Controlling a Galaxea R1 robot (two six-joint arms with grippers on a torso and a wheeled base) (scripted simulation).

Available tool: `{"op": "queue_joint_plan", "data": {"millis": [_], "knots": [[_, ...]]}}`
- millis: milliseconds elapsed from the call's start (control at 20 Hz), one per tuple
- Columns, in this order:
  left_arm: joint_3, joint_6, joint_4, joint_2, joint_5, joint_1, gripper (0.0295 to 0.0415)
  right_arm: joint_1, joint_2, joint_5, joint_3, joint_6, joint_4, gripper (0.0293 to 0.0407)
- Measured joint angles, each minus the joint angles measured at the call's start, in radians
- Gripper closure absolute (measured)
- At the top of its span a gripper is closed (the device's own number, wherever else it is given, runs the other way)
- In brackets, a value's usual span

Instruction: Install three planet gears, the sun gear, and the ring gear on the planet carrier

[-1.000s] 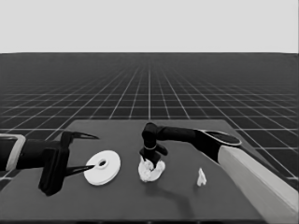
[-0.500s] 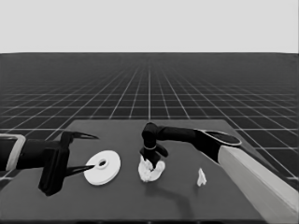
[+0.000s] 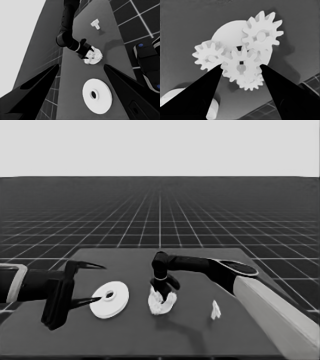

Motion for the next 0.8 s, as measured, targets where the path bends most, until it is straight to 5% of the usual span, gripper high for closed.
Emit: {"op": "queue_joint_plan", "data": {"millis": [800], "knots": [[0.000,0.000,0.000,0.000,0.000,0.000,0.0326,0.000,0.000,0.000,0.000,0.168,0.000,0.0388]]}}
